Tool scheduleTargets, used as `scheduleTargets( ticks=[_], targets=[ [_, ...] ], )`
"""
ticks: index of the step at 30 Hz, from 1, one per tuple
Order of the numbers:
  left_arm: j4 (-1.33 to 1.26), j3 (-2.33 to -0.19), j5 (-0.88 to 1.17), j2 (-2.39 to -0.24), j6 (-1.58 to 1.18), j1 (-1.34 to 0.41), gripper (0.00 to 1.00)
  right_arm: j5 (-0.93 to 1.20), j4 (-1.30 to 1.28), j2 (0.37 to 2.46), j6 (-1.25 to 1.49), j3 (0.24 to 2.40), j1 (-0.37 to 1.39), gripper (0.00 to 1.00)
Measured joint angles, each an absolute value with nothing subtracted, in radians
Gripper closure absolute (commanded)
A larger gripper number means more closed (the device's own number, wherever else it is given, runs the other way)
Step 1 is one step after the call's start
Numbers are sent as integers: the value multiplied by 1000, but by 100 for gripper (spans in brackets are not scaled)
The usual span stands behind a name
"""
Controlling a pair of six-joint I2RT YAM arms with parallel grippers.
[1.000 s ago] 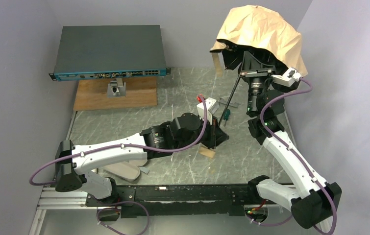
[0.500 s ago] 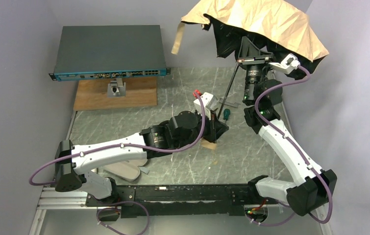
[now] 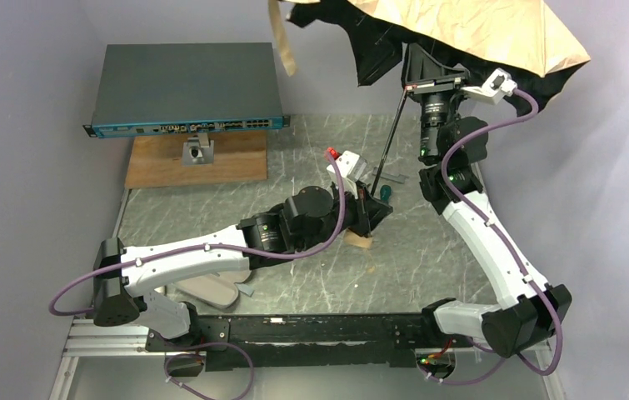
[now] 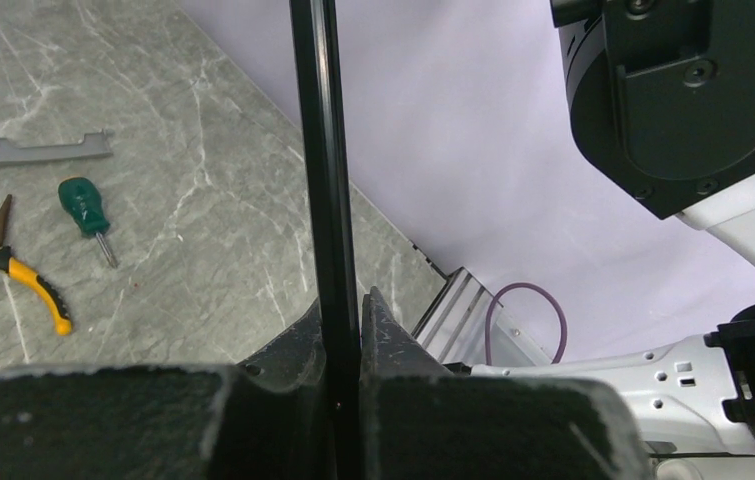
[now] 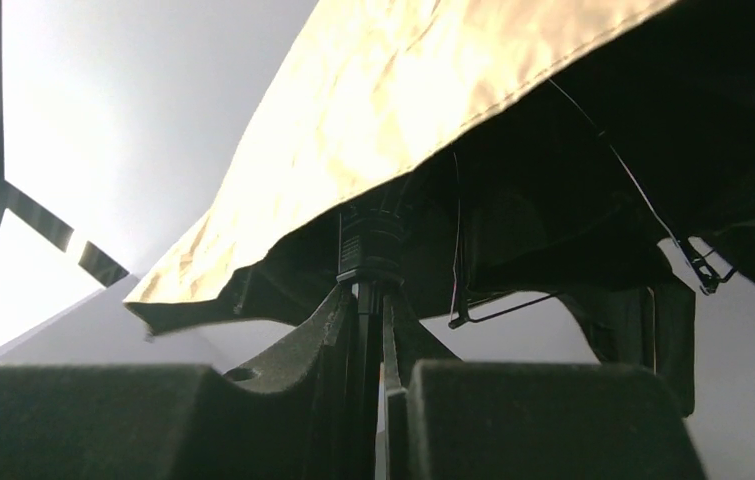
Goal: Open the umbrella
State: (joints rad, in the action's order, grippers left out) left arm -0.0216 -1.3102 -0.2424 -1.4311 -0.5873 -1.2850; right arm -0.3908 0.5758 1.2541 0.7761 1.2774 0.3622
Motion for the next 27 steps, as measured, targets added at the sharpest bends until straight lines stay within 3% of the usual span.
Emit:
scheduleTargets(
  ticks=[27],
  targets=[
    [-47, -1299, -232, -1431, -550, -1317, 100, -307, 505, 1329, 862, 1462, 227, 100]
  ],
)
